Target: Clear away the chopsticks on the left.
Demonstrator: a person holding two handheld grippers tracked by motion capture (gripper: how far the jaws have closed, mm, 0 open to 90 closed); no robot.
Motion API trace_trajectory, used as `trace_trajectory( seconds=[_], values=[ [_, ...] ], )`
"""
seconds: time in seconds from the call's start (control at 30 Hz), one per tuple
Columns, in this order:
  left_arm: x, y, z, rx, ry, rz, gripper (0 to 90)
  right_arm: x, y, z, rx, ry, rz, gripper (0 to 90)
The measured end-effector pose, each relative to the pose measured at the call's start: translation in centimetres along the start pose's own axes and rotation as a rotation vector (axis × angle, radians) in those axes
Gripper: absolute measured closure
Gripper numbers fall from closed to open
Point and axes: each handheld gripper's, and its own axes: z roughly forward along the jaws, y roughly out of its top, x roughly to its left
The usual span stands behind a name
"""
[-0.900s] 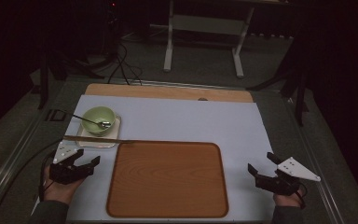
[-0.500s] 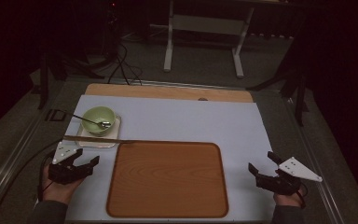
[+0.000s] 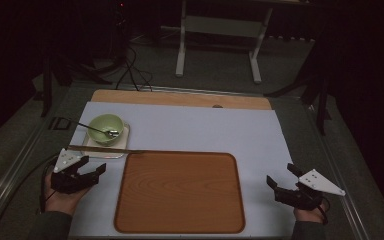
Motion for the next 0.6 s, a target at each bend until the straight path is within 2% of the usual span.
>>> trace_trajectory(
  seconds=[0.13, 0.23, 0.43, 0.6],
  values=[
    [0.3, 0.3, 0.1, 0.008, 0.017, 0.026, 37.9, 0.0, -0.1, 0.0, 0.003, -0.001, 0.002, 14.0],
    [0.9, 0.6, 0.1, 0.006, 0.015, 0.022, 41.5, 0.0, 0.0, 0.1, 0.004, 0.001, 0.004, 14.0],
    [2.4, 0.9, 0.8, 0.045, 0.030, 0.021, 44.2, 0.0, 0.0, 0.2, 0.006, 0.004, -0.002, 14.0],
    [3.2, 0.9, 1.5, 0.059, 0.064, 0.032, 43.9, 0.0, 0.0, 0.2, 0.008, 0.003, 0.000, 14.0]
  ],
)
